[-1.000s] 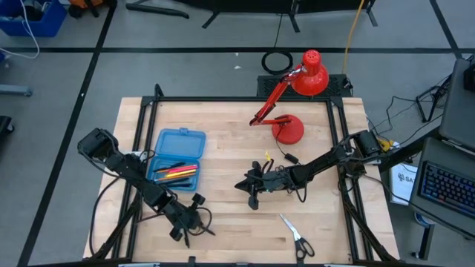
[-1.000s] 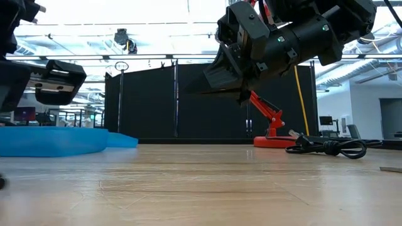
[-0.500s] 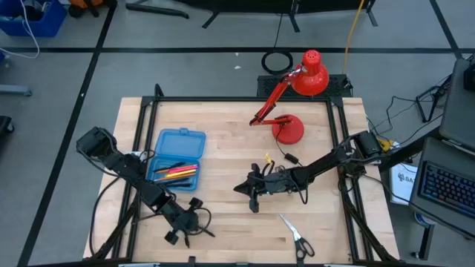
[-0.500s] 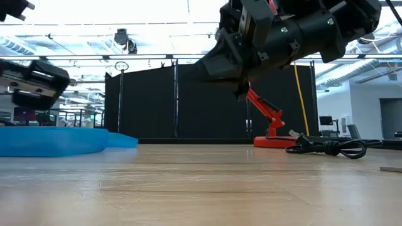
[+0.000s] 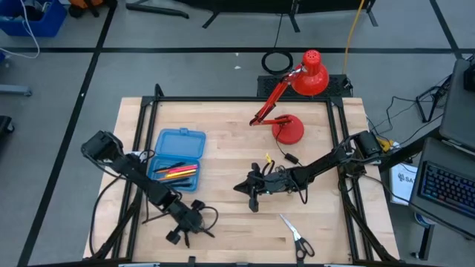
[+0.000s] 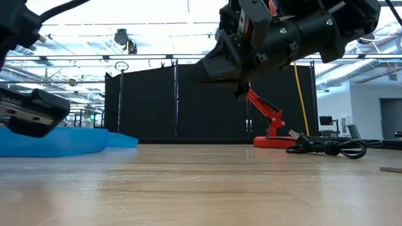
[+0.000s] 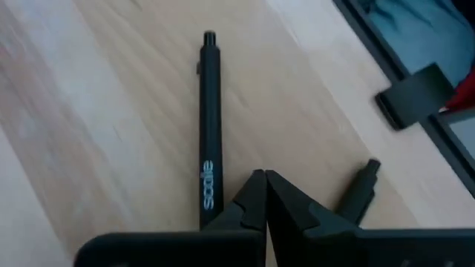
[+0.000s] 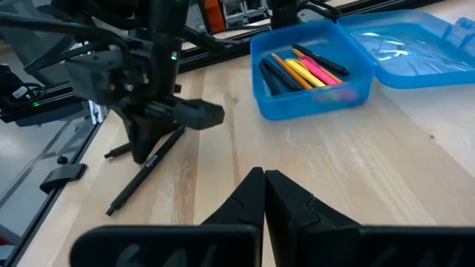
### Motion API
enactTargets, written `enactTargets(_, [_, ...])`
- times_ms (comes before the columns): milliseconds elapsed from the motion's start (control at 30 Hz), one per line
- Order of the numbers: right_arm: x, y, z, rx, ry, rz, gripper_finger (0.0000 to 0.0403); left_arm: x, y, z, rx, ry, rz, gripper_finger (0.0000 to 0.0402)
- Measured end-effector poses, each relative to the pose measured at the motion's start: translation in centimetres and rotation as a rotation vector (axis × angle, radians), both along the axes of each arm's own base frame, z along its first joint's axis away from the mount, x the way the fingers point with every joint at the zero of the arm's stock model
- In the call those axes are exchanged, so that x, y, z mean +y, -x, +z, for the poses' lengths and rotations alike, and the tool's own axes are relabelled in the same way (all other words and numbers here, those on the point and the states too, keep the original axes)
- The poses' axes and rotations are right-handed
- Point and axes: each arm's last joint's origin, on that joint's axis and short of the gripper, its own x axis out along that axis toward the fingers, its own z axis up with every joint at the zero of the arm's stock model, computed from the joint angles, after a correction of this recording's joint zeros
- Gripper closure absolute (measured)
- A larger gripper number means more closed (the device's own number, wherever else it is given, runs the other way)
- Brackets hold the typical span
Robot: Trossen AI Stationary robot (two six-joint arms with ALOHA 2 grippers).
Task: Pick & place school supplies into a supply box
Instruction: Put the black pen into the blue supply box
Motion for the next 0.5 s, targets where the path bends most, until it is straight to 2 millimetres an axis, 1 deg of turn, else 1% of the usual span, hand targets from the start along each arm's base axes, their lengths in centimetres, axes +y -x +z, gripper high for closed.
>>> enactTargets(67, [0.0,0.0,0.0,0.001,0.010,-0.004,0.0403,0.3,-0.5,-0.3,-0.015,0.003,0.005,0.0391])
enactTargets(167, [-0.1,0.0,0.0,0.000,0.039,-0.039,0.0403,0.7,-1.3,-0.1,-0.080,-0.009,0.041,0.0384])
enactTargets(267, [-0.2,0.0,-0.1,0.008,0.044,-0.040,0.0403,1.3,-2.0,0.0,-0.140,-0.039,0.084,0.0391])
enactTargets(367, [-0.2,0.0,-0.1,0.010,0.045,-0.039,0.0403,1.6,-2.1,0.0,-0.154,-0.055,0.092,0.0398])
enactTargets(433, [-0.2,0.0,-0.1,0.010,0.045,-0.038,0.0403,1.7,-2.3,0.0,-0.169,-0.066,0.103,0.0392])
enactTargets(500, [-0.2,0.0,-0.2,0.013,0.046,-0.038,0.0403,1.9,-2.4,0.0,-0.187,-0.085,0.152,0.0386])
